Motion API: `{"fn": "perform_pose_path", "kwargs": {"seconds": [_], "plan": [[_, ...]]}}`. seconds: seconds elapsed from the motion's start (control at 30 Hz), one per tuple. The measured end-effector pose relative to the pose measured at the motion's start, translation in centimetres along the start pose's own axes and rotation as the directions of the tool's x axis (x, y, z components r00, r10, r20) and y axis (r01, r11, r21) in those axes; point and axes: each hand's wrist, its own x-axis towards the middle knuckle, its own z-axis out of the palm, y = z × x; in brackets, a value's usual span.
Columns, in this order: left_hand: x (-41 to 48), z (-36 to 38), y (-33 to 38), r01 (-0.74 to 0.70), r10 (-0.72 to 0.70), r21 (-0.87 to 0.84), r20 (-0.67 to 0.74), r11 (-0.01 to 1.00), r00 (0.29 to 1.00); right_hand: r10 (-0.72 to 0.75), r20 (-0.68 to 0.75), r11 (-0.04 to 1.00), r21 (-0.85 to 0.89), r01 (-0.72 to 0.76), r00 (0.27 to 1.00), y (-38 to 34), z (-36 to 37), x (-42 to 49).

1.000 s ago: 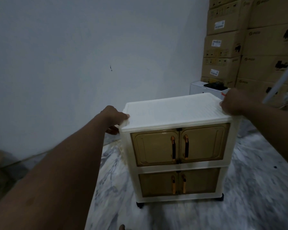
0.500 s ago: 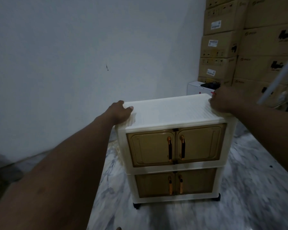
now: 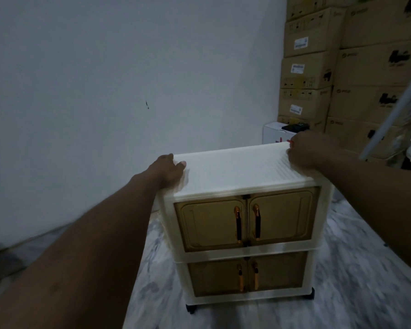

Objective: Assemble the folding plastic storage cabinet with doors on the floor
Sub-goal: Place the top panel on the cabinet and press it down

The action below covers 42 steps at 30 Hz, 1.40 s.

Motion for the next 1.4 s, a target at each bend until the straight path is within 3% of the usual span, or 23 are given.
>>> {"fn": "perform_pose_path", "kwargs": {"seconds": [0.17, 0.33, 0.5, 0.63, 0.77, 0.87, 1.1, 1.4], "plan": [[3.3, -0.9, 0.6, -0.065, 0.066, 0.138, -0.006, 0.988, 0.998, -0.098, 0.040, 0.989, 0.111, 0.093, 0.994, -3.1, 0.3, 3.9], [5.1, 0.9, 0.7, -0.067, 0.054, 0.172, 0.081, 0.983, 0.995, -0.111, 0.055, 0.988, 0.116, 0.104, 0.992, -5.3, 2.2, 5.3], [5.8, 1.9, 0.5, -0.047, 0.038, 0.136, 0.073, 0.990, 0.997, -0.091, 0.022, 0.985, 0.146, 0.086, 0.996, -5.5, 3.8, 4.8], [5.9, 1.8, 0.6, -0.050, 0.030, 0.207, 0.101, 0.977, 0.994, -0.083, 0.033, 0.983, 0.168, 0.076, 0.996, -5.4, 3.5, 4.4], [4.5, 0.8, 1.0, -0.116, 0.120, 0.357, 0.011, 0.927, 0.993, -0.127, 0.064, 0.972, 0.209, 0.111, 0.990, -5.0, 1.9, 3.5], [2.4, 0.4, 1.1, -0.133, 0.138, 0.320, 0.007, 0.938, 0.990, -0.144, 0.022, 0.974, 0.180, 0.138, 0.989, -4.6, 0.9, 1.6], [-2.4, 0.5, 1.1, -0.116, 0.099, 0.279, 0.076, 0.953, 0.992, -0.128, 0.097, 0.990, 0.071, 0.121, 0.987, -3.2, -1.0, -3.6], [-3.3, 1.6, 0.1, -0.095, 0.076, 0.214, 0.097, 0.972, 0.992, -0.082, 0.091, 0.994, 0.079, 0.075, 0.992, -3.0, -0.8, -5.5]]}}
